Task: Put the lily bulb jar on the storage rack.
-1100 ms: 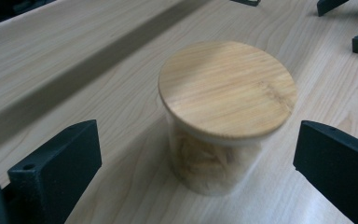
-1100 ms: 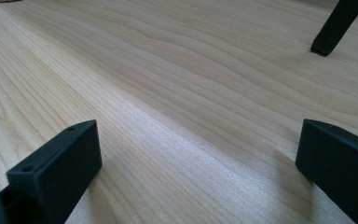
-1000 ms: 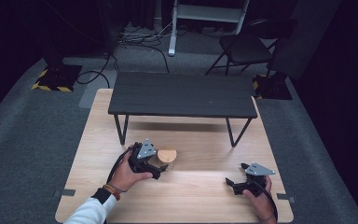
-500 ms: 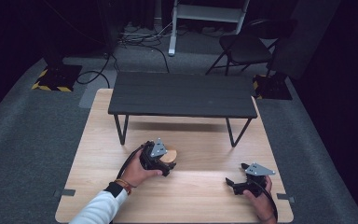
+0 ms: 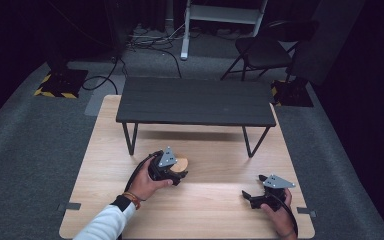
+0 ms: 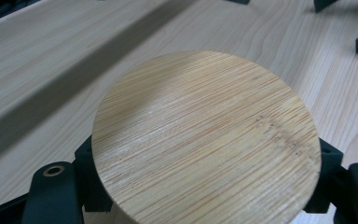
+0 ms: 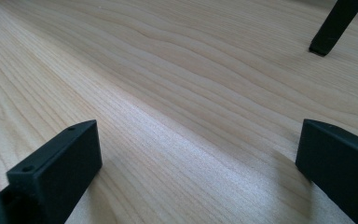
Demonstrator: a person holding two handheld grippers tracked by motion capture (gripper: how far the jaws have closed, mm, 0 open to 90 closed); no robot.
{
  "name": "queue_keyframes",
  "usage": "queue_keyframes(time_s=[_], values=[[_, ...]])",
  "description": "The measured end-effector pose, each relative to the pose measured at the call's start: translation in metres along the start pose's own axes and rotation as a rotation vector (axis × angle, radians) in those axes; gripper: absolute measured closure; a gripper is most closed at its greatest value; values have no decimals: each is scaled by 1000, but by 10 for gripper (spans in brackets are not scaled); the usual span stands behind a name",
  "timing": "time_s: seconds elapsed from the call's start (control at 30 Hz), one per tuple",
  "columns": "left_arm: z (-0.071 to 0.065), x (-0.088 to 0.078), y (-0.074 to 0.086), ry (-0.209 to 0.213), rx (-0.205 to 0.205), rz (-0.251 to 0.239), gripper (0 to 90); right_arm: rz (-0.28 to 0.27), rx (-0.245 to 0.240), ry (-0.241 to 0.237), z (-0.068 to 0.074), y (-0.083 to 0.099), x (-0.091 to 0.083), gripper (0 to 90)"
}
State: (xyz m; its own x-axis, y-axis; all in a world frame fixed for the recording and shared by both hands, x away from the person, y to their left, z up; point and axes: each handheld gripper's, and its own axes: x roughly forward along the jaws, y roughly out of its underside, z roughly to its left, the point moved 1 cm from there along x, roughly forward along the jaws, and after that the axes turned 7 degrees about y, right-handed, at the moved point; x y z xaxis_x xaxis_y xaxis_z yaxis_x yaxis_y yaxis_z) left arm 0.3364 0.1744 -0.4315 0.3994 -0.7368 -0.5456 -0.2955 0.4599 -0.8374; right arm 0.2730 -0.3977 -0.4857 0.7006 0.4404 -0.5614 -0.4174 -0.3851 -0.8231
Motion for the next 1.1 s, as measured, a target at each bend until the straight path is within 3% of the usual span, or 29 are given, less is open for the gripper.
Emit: queue_keyframes(time_s=[0.17, 0.33, 0.57, 0.87, 0.93, 1.0, 1.1], values=[[1, -16, -16, 7, -12, -30, 256, 0, -1, 1, 0, 0, 0, 0], [1, -35, -47, 2, 16, -35, 256, 0, -1, 1, 0, 0, 0, 0], [12, -61, -81, -1, 5, -88, 256, 0, 0, 2, 0, 0, 0, 0], [31, -79, -127, -1, -8, -102, 256, 0, 1, 2, 0, 0, 0, 0], [41, -82, -139, 31, -35, -94, 255, -1, -1, 3, 1, 0, 0, 0], [49, -85, -153, 60, -30, -78, 257, 0, 1, 2, 0, 0, 0, 0], [53, -91, -162, 85, -22, -97, 257, 0, 1, 2, 0, 0, 0, 0]])
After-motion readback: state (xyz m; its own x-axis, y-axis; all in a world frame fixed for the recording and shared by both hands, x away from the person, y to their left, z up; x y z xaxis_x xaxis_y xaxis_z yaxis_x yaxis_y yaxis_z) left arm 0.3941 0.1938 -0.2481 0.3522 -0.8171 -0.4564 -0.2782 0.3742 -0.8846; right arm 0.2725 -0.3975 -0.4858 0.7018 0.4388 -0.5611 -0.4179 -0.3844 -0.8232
